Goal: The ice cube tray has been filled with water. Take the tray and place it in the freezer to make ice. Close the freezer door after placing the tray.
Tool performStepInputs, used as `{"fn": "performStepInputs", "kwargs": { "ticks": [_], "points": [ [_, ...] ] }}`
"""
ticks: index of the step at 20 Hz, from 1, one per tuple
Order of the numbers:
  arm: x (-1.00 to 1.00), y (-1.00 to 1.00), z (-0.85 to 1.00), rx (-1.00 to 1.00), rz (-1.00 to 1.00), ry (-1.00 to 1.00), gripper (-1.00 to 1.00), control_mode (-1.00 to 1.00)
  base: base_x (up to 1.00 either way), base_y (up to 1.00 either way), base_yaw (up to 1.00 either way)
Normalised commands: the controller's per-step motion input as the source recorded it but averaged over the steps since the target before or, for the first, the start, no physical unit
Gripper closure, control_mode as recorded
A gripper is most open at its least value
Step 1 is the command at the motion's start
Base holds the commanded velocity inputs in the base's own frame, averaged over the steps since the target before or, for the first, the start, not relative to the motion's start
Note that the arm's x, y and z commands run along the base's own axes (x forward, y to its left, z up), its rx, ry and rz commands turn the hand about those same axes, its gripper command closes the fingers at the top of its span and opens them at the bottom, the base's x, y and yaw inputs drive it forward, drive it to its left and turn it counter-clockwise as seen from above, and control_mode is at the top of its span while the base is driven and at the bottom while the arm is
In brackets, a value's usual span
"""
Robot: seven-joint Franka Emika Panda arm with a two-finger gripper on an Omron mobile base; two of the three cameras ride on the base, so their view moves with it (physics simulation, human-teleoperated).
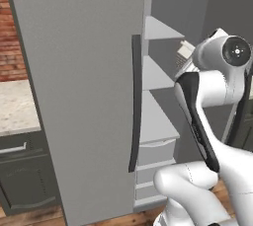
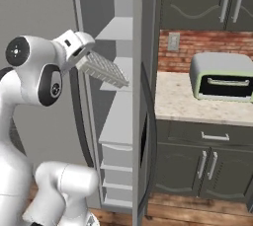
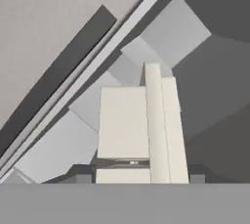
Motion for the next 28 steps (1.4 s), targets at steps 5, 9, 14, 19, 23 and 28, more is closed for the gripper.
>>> {"fn": "performStepInputs", "kwargs": {
  "ticks": [5, 9, 14, 19, 23, 28],
  "points": [
    [-0.06, 0.01, 0.19, -0.13, 0.38, 0.0, 1.0, -1.0, 0.0, 0.0, 0.0],
    [0.0, 0.21, 0.19, -0.14, 0.4, 0.0, 1.0, -1.0, 0.0, 0.0, 0.0],
    [-0.08, 0.32, 0.16, -0.35, 0.31, -0.04, 1.0, -1.0, 0.0, 0.0, 0.0],
    [-0.14, 0.25, 0.01, -0.55, 0.16, -0.19, 1.0, -1.0, 0.0, 0.0, 0.0],
    [-0.3, 0.0, 0.03, -0.47, 0.13, -0.27, 1.0, -1.0, 0.0, 0.0, 0.0],
    [-0.15, -0.19, 0.01, -0.18, 0.06, -0.18, 1.0, -1.0, 0.0, 0.0, 0.0]
  ]
}}
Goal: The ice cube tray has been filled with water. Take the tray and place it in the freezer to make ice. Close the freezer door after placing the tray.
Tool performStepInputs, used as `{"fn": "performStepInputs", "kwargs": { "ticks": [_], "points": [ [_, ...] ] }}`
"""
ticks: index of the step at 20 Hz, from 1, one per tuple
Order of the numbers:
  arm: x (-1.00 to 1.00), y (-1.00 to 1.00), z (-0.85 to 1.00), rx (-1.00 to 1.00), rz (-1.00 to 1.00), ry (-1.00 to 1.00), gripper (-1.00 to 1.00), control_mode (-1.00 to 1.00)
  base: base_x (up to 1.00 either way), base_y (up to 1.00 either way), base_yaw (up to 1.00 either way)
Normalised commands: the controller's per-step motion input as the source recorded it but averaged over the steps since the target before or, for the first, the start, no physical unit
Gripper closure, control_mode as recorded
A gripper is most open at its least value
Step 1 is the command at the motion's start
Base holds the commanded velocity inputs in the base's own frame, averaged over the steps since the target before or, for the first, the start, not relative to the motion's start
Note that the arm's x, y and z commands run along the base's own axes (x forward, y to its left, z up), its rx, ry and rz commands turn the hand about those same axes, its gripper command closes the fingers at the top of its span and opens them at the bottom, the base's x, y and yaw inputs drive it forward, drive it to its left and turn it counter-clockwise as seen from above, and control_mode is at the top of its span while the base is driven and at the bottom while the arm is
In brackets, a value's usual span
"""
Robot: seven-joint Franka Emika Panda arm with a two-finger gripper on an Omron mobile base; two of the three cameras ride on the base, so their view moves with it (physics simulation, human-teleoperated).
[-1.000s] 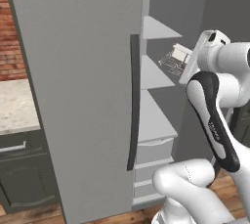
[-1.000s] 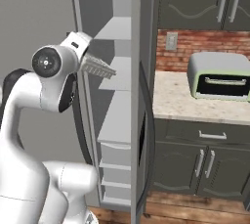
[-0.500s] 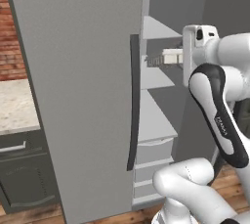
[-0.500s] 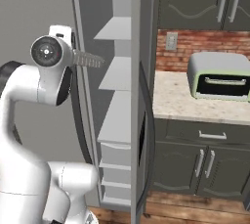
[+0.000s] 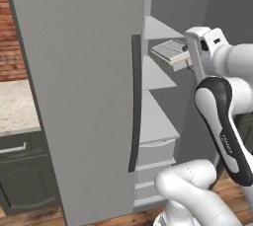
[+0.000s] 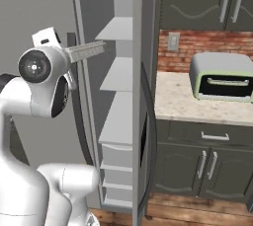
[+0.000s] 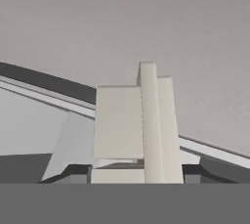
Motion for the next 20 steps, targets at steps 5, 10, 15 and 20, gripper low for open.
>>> {"fn": "performStepInputs", "kwargs": {
  "ticks": [5, 10, 15, 20],
  "points": [
    [0.0, -0.07, 0.0, 0.0, 0.01, 0.0, 1.0, -1.0, 0.0, 0.0, 0.0],
    [0.0, 0.0, 0.0, 0.0, 0.0, 0.0, 1.0, -1.0, 0.0, 0.0, 0.0],
    [0.03, -0.13, 0.0, 0.0, -0.04, 0.0, 1.0, -1.0, 0.0, 0.0, 0.0],
    [0.18, -0.22, 0.0, 0.0, -0.06, 0.0, 1.0, -1.0, 0.0, 0.0, 0.0]
  ]
}}
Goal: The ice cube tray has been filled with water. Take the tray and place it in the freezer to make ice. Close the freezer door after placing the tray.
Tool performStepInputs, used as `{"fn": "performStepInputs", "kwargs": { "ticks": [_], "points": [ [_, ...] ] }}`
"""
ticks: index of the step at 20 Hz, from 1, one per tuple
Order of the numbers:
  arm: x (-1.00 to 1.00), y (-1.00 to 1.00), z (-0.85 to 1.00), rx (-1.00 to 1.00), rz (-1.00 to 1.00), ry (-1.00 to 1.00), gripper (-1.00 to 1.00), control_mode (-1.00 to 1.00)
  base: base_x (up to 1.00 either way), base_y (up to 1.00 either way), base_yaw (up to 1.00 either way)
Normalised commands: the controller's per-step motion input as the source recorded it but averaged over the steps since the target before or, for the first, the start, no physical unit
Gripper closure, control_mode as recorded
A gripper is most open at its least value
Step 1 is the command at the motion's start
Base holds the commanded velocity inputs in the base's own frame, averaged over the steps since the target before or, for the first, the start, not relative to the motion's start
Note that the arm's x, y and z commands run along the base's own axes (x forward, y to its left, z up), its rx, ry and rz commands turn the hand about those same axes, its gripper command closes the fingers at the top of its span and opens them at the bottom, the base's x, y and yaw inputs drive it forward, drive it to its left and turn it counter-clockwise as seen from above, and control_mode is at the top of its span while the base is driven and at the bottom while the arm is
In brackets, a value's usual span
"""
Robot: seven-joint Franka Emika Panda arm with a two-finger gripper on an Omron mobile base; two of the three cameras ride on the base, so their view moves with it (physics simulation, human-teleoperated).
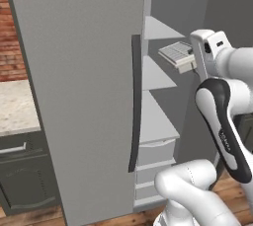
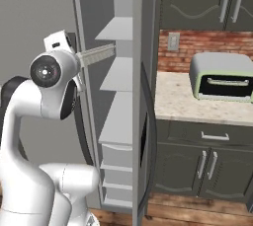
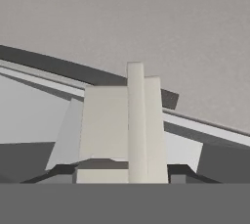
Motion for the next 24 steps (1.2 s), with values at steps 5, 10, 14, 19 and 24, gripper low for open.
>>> {"fn": "performStepInputs", "kwargs": {
  "ticks": [5, 10, 14, 19, 24],
  "points": [
    [0.26, -0.21, 0.0, 0.0, -0.05, 0.0, 1.0, -1.0, 0.0, 0.0, 0.0],
    [0.3, -0.2, 0.0, 0.0, -0.03, 0.0, 1.0, -1.0, 0.0, 0.0, 0.0],
    [0.21, -0.16, 0.03, 0.0, 0.0, 0.0, 1.0, -1.0, 0.0, 0.0, 0.0],
    [0.09, -0.12, 0.17, 0.0, 0.0, -0.04, 1.0, -1.0, 0.0, 0.0, 0.0],
    [0.0, -0.02, 0.24, 0.0, 0.0, -0.03, 1.0, -1.0, 0.0, 0.0, 0.0]
  ]
}}
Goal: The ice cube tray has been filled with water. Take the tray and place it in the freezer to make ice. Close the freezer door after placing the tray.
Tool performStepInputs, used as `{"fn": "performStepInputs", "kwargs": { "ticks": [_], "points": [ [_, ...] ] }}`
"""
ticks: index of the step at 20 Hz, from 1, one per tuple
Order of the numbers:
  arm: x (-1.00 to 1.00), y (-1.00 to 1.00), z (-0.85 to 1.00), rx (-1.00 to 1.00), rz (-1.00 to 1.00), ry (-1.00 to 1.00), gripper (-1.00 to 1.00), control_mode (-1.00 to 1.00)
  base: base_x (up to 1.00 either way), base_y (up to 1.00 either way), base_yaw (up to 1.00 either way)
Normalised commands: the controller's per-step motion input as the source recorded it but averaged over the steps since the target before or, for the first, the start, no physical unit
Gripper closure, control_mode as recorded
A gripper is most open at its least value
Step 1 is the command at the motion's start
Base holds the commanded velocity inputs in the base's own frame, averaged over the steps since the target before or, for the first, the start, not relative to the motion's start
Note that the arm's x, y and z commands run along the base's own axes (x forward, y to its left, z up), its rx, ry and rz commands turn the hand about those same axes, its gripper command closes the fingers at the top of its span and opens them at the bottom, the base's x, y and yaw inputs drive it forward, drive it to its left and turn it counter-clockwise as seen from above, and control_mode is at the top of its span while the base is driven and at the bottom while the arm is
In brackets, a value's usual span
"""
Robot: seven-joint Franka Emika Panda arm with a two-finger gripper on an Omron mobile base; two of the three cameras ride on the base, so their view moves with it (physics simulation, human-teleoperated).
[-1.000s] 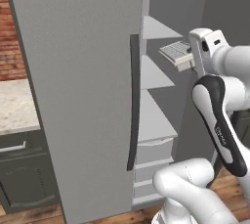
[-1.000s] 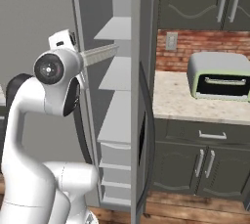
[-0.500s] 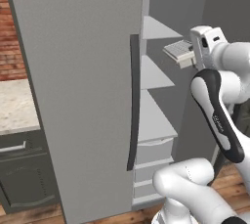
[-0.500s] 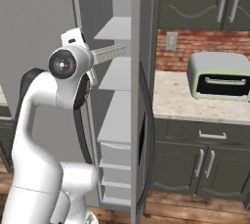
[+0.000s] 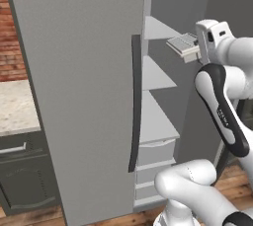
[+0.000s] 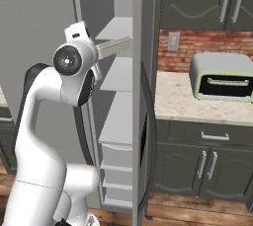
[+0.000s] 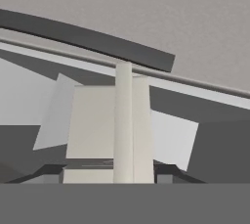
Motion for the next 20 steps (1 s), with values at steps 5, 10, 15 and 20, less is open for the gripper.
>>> {"fn": "performStepInputs", "kwargs": {
  "ticks": [5, 10, 15, 20],
  "points": [
    [0.01, 0.0, 0.17, 0.0, 0.0, -0.01, 1.0, -1.0, 0.0, 0.0, 0.0],
    [0.09, 0.0, 0.14, 0.0, 0.0, 0.0, 1.0, -1.0, 0.0, 0.0, 0.0],
    [0.15, 0.0, 0.02, 0.0, 0.0, -0.01, 1.0, -1.0, 0.0, 0.0, 0.0],
    [0.18, 0.0, 0.0, 0.0, 0.0, -0.06, 1.0, -1.0, 0.0, 0.0, 0.0]
  ]
}}
